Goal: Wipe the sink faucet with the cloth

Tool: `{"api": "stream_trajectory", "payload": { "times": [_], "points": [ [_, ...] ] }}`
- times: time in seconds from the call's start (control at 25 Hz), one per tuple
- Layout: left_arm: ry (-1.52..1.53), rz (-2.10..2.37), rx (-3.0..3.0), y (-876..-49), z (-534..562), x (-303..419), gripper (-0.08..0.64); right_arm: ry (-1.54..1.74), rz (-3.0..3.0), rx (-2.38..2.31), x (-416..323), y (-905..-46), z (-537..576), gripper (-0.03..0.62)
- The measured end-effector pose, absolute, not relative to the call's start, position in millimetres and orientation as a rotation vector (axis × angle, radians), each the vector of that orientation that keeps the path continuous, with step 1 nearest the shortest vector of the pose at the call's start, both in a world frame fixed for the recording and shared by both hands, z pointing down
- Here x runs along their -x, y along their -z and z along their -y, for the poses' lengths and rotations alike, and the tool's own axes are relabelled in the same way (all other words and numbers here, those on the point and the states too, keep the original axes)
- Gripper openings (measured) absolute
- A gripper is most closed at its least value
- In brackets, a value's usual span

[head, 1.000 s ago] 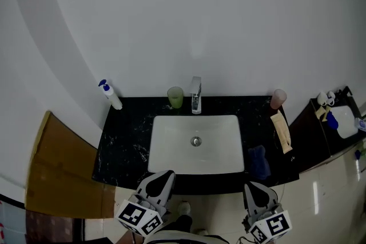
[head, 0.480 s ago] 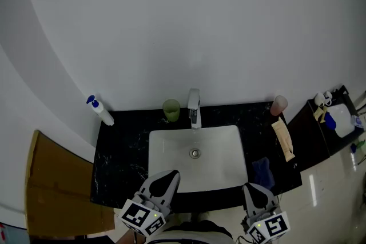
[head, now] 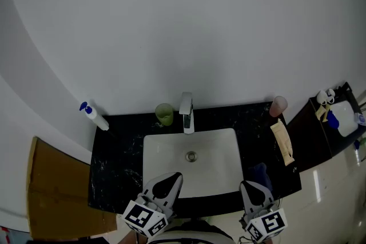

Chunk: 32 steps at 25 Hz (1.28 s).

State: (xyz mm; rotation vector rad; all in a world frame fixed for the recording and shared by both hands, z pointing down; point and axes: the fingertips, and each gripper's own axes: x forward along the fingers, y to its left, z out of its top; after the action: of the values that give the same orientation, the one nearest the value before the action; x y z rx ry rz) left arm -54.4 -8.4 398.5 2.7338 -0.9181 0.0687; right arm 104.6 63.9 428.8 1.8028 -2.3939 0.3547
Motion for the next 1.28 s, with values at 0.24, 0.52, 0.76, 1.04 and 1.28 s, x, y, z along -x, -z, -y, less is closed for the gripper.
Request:
{"api": "stream_trajectory", "payload": {
  "times": [0.24,0.52,0.76,1.04,1.28],
  "points": [
    [-0.117,0.733,-2.802,-409.0,3.1,-8.7,-0.002,-0.399,2.251,-1.92,-160.9,-454.9,-77.4,-0.003],
    [-0.185,0.365,-2.937,-412.6,-21.5,-102.4,-0.002,-0.449,2.081,-2.068,-205.9,-468.4,-115.5,-0.003],
    [-0.201,0.129,-2.935,-437.0,-61.2,-152.7,-0.002,-0.497,1.949,-2.113,-224.0,-498.4,-133.4,-0.003],
    [-0.235,0.077,-2.937,-456.7,-71.5,-173.1,-0.002,-0.524,1.899,-1.967,-229.4,-534.8,-114.8,0.136],
    [-0.351,0.031,-2.915,-481.0,-79.5,-190.0,0.002,-0.557,1.882,-1.8,-231.7,-566.7,-85.8,0.275]
  ]
}}
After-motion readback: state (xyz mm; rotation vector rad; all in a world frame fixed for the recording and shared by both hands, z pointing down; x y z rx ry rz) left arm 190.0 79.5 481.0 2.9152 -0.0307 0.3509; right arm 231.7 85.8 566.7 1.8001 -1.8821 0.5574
